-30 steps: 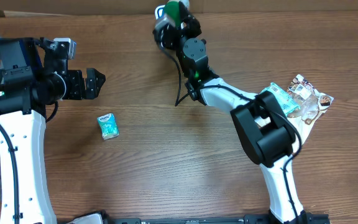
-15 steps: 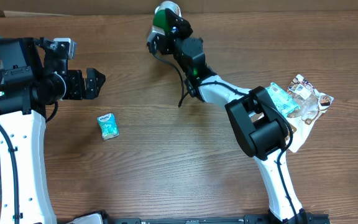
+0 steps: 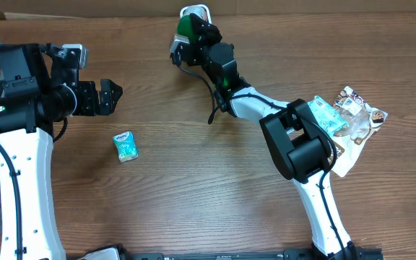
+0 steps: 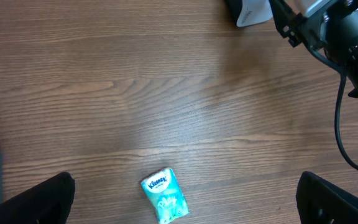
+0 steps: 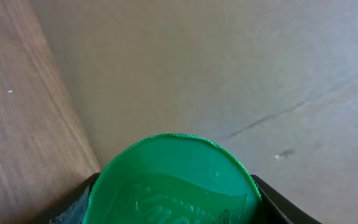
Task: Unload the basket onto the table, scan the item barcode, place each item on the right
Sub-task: 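Hold the jar in front of the white scanner, then carry the jar right and set it beside the scanned pile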
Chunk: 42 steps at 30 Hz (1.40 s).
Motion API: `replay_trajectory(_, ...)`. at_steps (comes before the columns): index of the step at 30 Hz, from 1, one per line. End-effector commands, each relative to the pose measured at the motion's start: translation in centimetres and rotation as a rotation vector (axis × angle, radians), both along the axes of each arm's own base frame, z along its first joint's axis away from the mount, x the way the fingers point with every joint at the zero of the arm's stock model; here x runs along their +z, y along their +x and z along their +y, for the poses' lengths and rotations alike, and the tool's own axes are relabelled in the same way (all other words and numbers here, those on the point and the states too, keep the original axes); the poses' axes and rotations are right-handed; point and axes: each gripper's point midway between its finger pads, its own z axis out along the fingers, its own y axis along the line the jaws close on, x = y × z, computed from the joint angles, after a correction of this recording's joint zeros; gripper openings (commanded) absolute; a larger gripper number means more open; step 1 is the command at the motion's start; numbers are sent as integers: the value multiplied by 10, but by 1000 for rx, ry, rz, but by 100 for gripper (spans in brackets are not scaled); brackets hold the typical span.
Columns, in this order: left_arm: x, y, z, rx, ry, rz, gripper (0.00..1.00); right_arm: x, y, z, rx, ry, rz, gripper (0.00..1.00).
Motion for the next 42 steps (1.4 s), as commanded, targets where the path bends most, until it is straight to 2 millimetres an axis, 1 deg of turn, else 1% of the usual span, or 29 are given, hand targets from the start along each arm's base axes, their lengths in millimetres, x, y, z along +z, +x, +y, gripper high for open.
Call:
replay_trajectory(1,11,3,-4,-25,7,-35,100,31,4,-1,2,34,-80,18)
replay_trajectory(5,11,3,-4,-25,7,-35,100,44,1,1,19,41,-94,23)
replay_trajectory(8,11,3,-4,-25,7,-34,100,63,-2,1,21,66,-96,24)
replay_trajectory(9,11,3,-4,-25,7,-34,100,77,-4,-1,19,106,-97,23)
replay_trajectory(10,11,3,-4,-25,7,-34,99,92,-6,-4,15,163,-88,21)
replay_trajectory(11,11,3,-4,-25,7,-35,99,101,-7,-6,11,197,-82,20)
replay_trajectory(12,11,3,-4,-25,7,-35,100,119,-10,-10,4,256,-70,18)
replay_trajectory(15,11,3,-4,-25,7,-35,99,152,-19,-16,9,349,-17,17)
replay_trajectory(19,11,3,-4,-25,7,-34,99,190,-42,-21,26,510,149,17)
replay_trajectory(21,11,3,-4,-25,7,-35,99,202,-58,-21,61,609,283,17)
replay_trajectory(23,11,3,-4,-25,7,-35,100,209,-78,-18,108,710,445,17)
replay_trajectory(25,11,3,-4,-25,7,-35,99,210,-104,-17,153,779,643,17)
replay_trajectory(27,11,3,-4,-25,7,-34,100,201,-130,-14,184,791,818,17)
replay_trajectory(28,11,3,-4,-25,7,-34,99,192,-143,-14,180,776,907,18)
replay_trajectory(29,11,3,-4,-25,7,-35,99,183,-153,-16,163,756,969,22)
replay_trajectory(30,11,3,-4,-25,7,-35,100,171,-161,-20,129,734,1028,22)
replay_trajectory(33,11,3,-4,-25,7,-35,99,123,-187,-35,-14,652,1224,20)
replay_trajectory(34,11,3,-4,-25,7,-35,99,104,-193,-44,-89,620,1280,17)
replay_trajectory(35,11,3,-4,-25,7,-34,99,92,-197,-52,-153,593,1308,15)
replay_trajectory(36,11,3,-4,-25,7,-34,100,60,-205,-76,-323,520,1351,9)
replay_trajectory(37,11,3,-4,-25,7,-34,99,46,-209,-86,-391,485,1365,8)
replay_trajectory(38,11,3,-4,-25,7,-35,99,30,-213,-97,-463,445,1379,7)
replay_trajectory(40,11,3,-4,-25,7,-34,100,6,-219,-116,-574,397,1391,8)
replay_trajectory(41,11,3,-4,-25,7,-35,99,-10,-217,-133,-684,411,1377,11)
replay_trajectory(42,11,3,-4,-25,7,-35,100,-18,-214,-147,-759,437,1358,15)
